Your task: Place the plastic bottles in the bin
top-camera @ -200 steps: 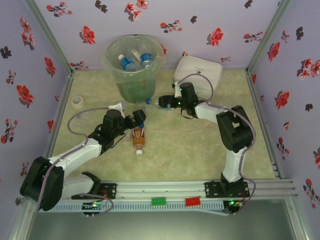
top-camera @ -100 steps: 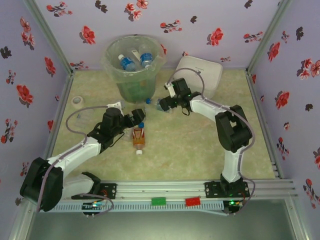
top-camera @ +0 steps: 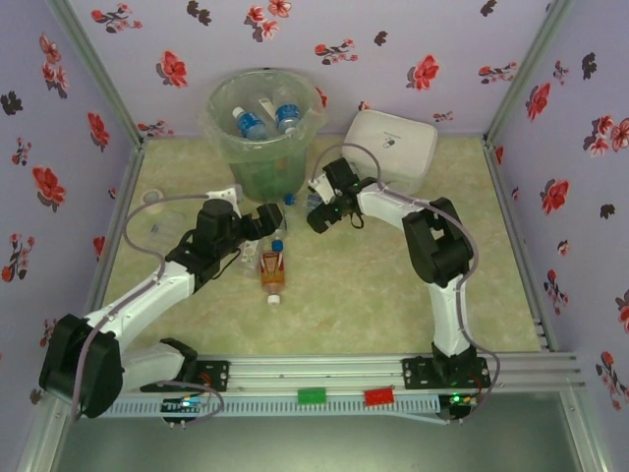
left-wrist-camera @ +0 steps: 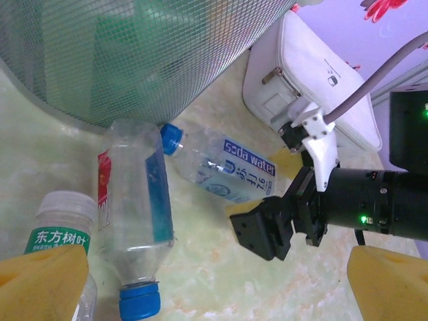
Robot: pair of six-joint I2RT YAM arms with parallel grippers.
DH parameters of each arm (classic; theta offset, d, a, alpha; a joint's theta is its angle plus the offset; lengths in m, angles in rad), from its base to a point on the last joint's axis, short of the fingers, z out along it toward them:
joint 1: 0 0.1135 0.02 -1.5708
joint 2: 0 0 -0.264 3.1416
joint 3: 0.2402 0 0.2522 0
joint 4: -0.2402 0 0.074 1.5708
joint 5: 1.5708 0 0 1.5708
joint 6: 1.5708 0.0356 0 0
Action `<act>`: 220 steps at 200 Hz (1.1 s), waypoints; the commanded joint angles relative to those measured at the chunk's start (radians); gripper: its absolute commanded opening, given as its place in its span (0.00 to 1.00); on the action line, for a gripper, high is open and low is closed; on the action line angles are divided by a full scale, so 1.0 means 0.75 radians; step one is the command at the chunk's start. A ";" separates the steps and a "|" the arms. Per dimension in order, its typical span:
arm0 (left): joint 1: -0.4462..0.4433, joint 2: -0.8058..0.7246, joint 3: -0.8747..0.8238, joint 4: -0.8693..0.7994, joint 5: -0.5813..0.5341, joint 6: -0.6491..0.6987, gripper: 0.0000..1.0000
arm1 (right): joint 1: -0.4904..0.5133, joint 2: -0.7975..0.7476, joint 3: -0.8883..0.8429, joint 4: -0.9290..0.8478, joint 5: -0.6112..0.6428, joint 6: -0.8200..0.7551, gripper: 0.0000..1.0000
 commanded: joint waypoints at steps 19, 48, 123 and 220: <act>0.005 -0.053 -0.081 0.017 -0.023 -0.025 1.00 | 0.014 0.053 0.087 -0.100 -0.017 -0.055 0.91; 0.006 -0.073 -0.101 0.018 -0.014 -0.044 1.00 | 0.020 0.071 0.123 -0.130 -0.023 -0.060 0.75; -0.144 0.003 -0.155 0.261 -0.230 -0.452 1.00 | 0.043 -0.357 -0.273 0.083 -0.014 0.087 0.47; -0.383 0.307 0.264 0.445 -0.241 -0.487 0.98 | 0.047 -1.040 -0.783 0.452 -0.158 0.468 0.48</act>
